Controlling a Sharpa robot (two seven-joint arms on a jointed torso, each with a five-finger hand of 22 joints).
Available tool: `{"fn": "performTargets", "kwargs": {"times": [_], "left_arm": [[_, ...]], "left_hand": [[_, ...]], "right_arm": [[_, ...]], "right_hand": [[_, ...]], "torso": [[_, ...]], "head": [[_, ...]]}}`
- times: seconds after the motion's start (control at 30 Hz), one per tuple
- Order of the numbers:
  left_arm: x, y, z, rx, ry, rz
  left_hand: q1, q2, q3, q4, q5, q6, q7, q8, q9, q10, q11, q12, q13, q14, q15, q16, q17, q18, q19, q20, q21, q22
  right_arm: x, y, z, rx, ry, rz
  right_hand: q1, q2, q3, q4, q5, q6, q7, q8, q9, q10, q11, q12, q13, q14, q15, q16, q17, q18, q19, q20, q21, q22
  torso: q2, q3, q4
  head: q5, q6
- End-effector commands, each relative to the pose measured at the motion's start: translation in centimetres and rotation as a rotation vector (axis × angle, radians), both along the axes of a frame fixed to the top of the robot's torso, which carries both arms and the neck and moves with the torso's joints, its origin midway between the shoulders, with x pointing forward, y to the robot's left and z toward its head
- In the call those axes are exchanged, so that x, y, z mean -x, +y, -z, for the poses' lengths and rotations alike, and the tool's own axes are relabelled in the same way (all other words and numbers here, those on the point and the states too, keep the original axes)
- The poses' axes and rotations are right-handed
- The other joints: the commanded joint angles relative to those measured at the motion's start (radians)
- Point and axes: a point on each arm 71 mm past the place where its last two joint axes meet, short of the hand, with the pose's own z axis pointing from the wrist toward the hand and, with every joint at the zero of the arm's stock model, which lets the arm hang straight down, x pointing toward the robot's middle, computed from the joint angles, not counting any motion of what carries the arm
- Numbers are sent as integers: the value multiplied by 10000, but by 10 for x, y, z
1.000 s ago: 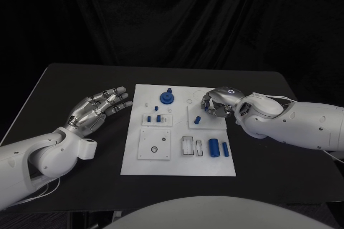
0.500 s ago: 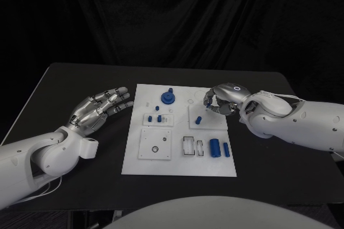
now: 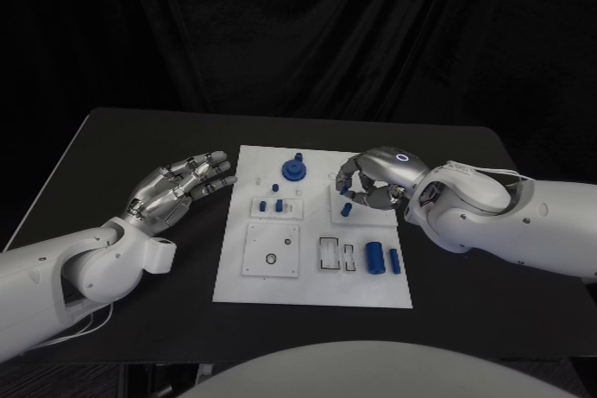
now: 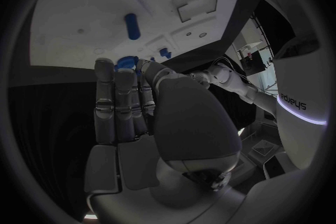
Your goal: Assemble the parts on the task board
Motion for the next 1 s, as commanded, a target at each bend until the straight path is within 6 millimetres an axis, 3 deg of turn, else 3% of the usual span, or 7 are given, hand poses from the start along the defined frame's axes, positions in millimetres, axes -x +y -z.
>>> {"fn": "performTargets", "kwargs": {"times": [0.03,0.1,0.33,0.53,0.67,1.0], "left_arm": [[0,-1,-4,481,-447,-84],[0,-1,-4,487,-440,-74],[1,1,-3,461,-412,-100],[1,1,-3,452,-388,-96],[2,2,-3,450,-366,-87],[2,-1,-1,469,-296,10]], "left_hand": [[-92,-15,75,3,15,55,7,47,12,13,92,42,11,6,40,65,17,39,66,8,35,-8],[-95,-11,86,2,-1,54,12,49,10,22,102,55,12,7,42,66,16,37,75,7,36,-3],[-92,12,128,-9,-18,81,21,61,11,37,125,70,12,12,41,77,16,31,89,6,38,-7],[-94,22,150,-13,-34,88,28,67,9,47,133,83,13,11,40,75,15,28,94,4,39,-12],[-98,28,166,-14,-57,94,37,71,8,53,136,91,13,12,38,80,14,27,100,1,39,-15],[-110,40,206,-16,-119,95,53,79,2,64,148,101,12,4,30,74,11,24,100,-5,36,-41]], "right_arm": [[10,17,2,-191,113,-584],[14,26,4,-253,211,-839],[24,59,21,-297,755,-1659],[28,80,38,-176,1221,-2044],[29,90,45,-91,1237,-2199],[26,102,54,209,1255,-2262]], "right_hand": [[-4,-95,79,8,-32,79,-6,52,12,176,-90,-70,-21,81,4,67,43,-121,101,18,90,531],[-4,-95,79,8,-32,79,-6,52,12,176,-90,-70,-21,81,4,67,43,-121,101,18,90,531],[27,-136,123,-27,26,89,-9,36,-1,218,-87,-108,-52,191,-2,238,205,-147,179,10,266,573],[52,-193,149,-70,51,113,-4,22,-17,249,-76,-142,-79,263,-2,351,302,-163,235,6,378,601],[36,-221,159,-78,60,161,3,14,-32,304,-70,-162,-100,371,3,520,451,-188,313,7,544,634],[30,-254,180,-99,61,199,-4,-10,-57,356,-75,-192,-126,338,0,463,381,-167,292,5,451,607]], "torso": [[-3,-12,24],[9,0,6],[18,22,-23],[-3,13,-4],[-4,10,-33],[3,24,-31]], "head": [[48,-1],[158,-1],[335,-1],[393,-1],[471,-1],[516,-1]]}}
